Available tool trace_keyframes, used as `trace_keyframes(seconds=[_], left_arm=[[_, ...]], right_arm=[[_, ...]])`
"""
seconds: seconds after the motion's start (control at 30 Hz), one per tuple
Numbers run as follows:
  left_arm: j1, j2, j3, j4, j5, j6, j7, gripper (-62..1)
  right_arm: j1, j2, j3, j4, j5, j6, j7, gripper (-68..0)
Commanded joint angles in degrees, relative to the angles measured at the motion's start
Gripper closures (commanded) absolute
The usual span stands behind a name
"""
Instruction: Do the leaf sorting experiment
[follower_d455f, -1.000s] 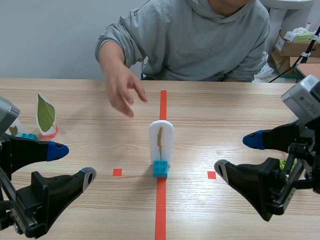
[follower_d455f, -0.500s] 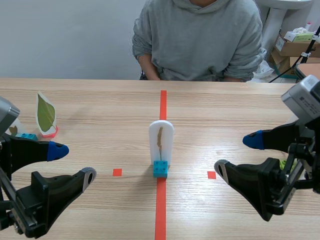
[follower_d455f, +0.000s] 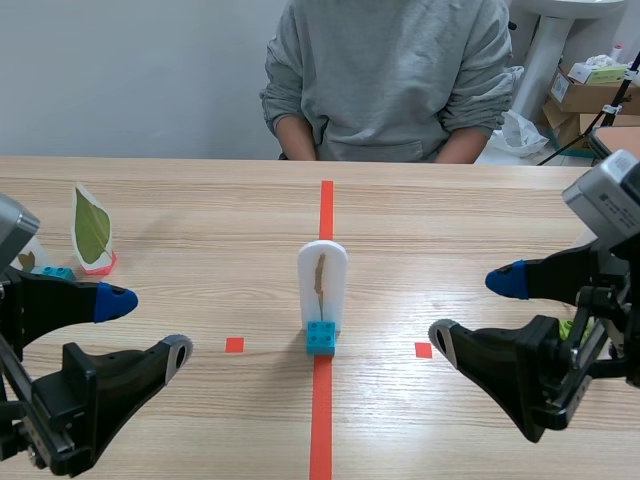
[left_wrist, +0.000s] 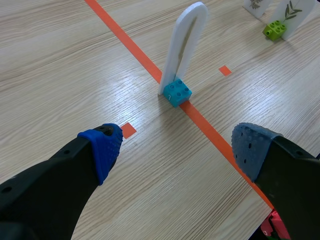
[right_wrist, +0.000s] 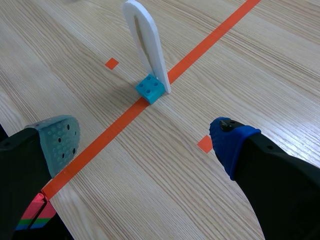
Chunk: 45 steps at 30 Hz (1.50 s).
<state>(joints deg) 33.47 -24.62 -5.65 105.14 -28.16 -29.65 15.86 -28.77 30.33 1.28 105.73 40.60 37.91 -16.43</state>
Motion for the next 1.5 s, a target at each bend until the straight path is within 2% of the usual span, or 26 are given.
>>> trace_keyframes(seconds=[0.0, 0.23, 0.47, 0.73, 0.97, 1.07, 1.23, 1.37, 1.47], left_arm=[[-0.33, 0.15, -0.26, 0.59, -0.79, -0.07, -0.83, -47.7], [-1.29, 0.11, -0.04, -0.26, -0.79, -0.09, -0.76, -47.7], [-7.02, -0.76, 1.2, -7.34, -0.96, -0.13, -0.76, -47.7], [-17.25, -3.26, 10.6, -16.72, -1.22, -0.13, -0.85, -47.7], [-27.23, -3.48, 19.41, -23.3, -0.96, -0.11, -1.18, -47.8], [-31.36, -2.86, 21.99, -27.04, -0.55, -0.09, -1.51, -47.7], [-36.92, -1.49, 25.55, -32.54, -0.55, -0.11, -3.74, -47.8], [-40.37, 0.42, 28.72, -36.35, 1.57, -0.11, -4.55, -47.8], [-42.29, 2.12, 31.21, -39.15, 2.03, -0.11, -4.96, -47.8]], right_arm=[[0.2, 0.79, 0.7, 0.87, 1.03, -0.15, 1.14, -53.1], [0.2, 0.79, 1.99, 0.48, 1.03, -0.15, 1.09, -53.1], [0.0, 0.79, 7.04, 0.15, 1.07, -0.15, 1.05, -53.1], [-0.31, 0.76, 10.62, -3.74, 2.19, -0.15, 0.63, -53.1], [-3.06, 0.74, 15.17, -6.45, 3.41, -0.11, 0.7, -53.1], [-3.96, 0.72, 17.51, -7.1, 4.98, -0.04, 0.7, -53.1], [-5.33, 0.42, 21.03, -8.17, 6.6, 2.64, 0.68, -53.1], [-6.64, 0.44, 21.55, -8.2, 7.23, 4.22, 0.68, -53.1], [-6.78, 0.44, 21.55, -8.2, 7.23, 4.2, 0.63, -53.1]])
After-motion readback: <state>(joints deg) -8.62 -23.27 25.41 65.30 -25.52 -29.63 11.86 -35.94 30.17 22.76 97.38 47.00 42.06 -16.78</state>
